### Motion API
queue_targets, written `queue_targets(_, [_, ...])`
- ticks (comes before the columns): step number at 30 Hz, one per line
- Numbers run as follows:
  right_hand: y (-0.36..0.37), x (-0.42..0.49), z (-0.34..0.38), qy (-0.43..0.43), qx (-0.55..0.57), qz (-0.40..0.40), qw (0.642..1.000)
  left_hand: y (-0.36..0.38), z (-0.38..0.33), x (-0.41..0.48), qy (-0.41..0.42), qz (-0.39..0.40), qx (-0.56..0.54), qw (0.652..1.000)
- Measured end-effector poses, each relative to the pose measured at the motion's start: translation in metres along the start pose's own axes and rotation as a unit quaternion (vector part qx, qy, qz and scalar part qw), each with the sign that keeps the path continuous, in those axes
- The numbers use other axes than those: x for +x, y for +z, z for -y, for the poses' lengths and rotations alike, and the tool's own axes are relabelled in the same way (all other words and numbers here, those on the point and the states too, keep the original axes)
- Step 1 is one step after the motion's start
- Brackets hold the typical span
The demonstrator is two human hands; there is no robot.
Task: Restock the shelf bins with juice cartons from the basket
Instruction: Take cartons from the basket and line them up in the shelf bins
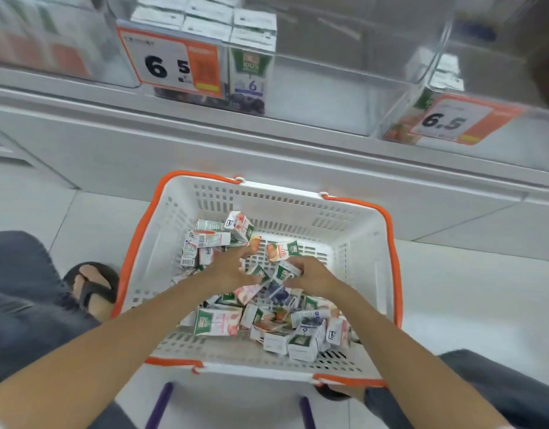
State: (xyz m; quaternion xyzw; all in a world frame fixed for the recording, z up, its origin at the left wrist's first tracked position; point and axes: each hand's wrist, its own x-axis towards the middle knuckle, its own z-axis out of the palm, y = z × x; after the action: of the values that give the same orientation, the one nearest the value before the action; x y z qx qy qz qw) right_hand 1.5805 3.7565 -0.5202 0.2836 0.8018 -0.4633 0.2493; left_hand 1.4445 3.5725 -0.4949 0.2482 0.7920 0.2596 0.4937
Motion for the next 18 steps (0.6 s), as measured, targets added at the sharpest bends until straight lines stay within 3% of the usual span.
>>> queue_targets(4, [-0.034,-0.025,0.022,-0.013,0.089,0.086,0.992,0.024,-0.025,0.008,-0.03,0.093,-0.077,0.992])
queue_targets(8, [-0.045,-0.046,0.004,0.013,-0.037,0.181,0.983,0.038,-0.018,0.004,-0.054,0.076,-0.083,0.992])
queue_targets(14, [-0.019,-0.052,-0.013,0.018,-0.209,0.301,0.93,0.029,0.013,-0.008,-0.078,0.029,-0.111,0.99])
queue_targets(18, [-0.005,-0.048,-0.02,0.008,-0.293,0.314,0.903,0.022,0.019,-0.008,-0.08,0.007,-0.147,0.986])
